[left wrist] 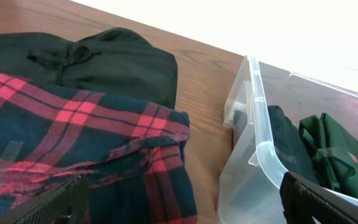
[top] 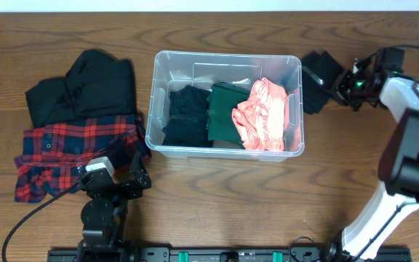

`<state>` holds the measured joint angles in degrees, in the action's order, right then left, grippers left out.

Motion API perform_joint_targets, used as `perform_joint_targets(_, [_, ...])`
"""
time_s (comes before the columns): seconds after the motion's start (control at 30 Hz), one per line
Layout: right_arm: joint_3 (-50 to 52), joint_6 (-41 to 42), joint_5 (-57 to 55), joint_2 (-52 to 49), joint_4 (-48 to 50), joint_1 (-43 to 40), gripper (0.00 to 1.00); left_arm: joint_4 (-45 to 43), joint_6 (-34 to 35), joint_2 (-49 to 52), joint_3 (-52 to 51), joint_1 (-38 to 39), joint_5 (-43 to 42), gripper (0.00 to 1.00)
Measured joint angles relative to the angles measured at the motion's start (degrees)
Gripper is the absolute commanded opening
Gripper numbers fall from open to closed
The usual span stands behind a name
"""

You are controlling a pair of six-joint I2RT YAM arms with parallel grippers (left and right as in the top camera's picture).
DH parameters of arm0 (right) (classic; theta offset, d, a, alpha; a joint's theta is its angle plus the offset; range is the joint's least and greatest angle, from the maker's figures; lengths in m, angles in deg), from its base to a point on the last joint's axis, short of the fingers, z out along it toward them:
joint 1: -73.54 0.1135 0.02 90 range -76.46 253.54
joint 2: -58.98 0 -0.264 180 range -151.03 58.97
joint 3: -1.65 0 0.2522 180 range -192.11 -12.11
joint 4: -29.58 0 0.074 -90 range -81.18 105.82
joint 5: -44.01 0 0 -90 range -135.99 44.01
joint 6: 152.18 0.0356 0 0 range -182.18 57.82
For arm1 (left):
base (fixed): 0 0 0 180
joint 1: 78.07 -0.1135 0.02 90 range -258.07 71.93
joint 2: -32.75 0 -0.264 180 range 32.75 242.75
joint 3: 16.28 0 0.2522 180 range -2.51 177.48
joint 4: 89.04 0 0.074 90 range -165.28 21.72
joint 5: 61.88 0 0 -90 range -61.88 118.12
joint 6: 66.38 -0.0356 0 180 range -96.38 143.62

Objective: Pack container
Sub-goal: 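Place the black cloth on top of the navy cloth in the bin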

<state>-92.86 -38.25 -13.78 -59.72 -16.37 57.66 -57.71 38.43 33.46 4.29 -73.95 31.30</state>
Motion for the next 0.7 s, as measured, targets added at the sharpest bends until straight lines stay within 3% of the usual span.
perform_joint_targets(0.23, [0.5,-5.7,-2.3,23.6,-8.6,0.5,0.01,0.0,0.0,0.0,0.0,0.0,0.0,0.98])
perform_joint_targets(0.4, [0.4,-7.3,0.8,39.3,-11.2,5.3,0.01,0.0,0.0,0.0,0.0,0.0,0.0,0.98])
perform_joint_targets(0.53, [0.3,-7.0,4.1,45.1,-10.8,11.5,0.01,0.0,0.0,0.0,0.0,0.0,0.0,0.98])
perform_joint_targets(0.7, [0.3,-4.2,5.4,45.0,-5.9,23.4,0.01,0.0,0.0,0.0,0.0,0.0,0.0,0.98])
